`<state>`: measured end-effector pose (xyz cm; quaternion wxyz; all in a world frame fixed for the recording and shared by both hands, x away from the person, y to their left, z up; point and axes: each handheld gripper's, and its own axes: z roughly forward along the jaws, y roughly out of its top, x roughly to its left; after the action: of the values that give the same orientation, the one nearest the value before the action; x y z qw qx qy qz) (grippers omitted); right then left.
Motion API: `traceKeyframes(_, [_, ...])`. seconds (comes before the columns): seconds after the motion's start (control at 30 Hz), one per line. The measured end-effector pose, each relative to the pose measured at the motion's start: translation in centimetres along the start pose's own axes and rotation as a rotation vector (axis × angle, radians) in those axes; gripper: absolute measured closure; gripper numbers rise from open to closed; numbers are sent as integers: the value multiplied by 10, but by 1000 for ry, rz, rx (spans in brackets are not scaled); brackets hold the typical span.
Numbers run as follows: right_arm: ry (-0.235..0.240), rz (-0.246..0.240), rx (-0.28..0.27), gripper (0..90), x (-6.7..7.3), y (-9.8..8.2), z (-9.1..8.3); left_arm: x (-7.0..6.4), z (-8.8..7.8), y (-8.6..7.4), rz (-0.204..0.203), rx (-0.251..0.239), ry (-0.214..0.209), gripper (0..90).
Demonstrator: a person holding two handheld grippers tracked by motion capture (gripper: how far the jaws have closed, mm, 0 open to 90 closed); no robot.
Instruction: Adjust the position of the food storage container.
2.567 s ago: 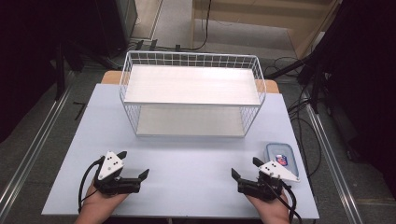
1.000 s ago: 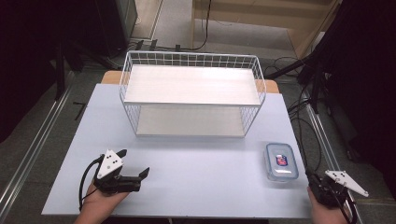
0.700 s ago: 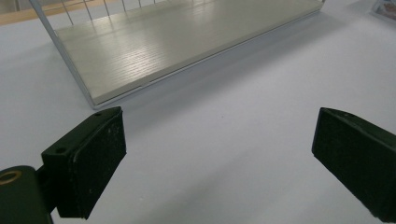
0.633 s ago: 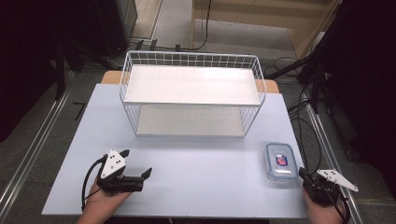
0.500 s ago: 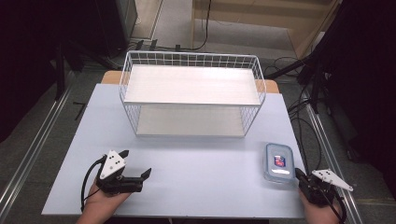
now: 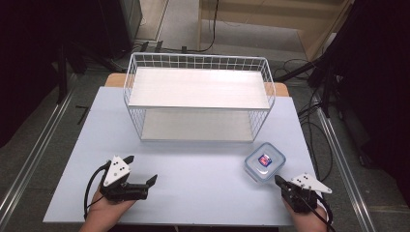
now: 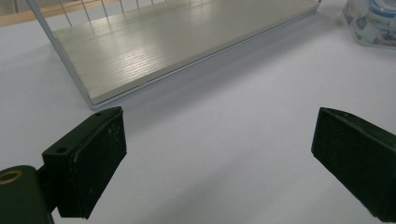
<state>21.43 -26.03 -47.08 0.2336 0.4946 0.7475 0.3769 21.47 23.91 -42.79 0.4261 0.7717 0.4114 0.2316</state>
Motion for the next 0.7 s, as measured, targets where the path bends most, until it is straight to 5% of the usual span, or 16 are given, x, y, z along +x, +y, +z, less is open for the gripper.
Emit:
traceKeyframes(0.1, [-20, 41, -11, 900, -8, -1, -2, 0, -1, 0, -2, -1, 5, 36])
traceKeyframes(0.27, [-120, 119, -36, 900, -39, 7, 1, 1, -2, -2, -9, 2, 7, 38])
traceKeyframes(0.43, [-154, 90, -35, 900, -52, 17, 17, 1, -3, -2, -11, -2, 10, 39])
traceKeyframes(0.7, [-113, 24, -9, 900, -39, 17, 28, 2, -2, -2, -22, -3, 5, 39])
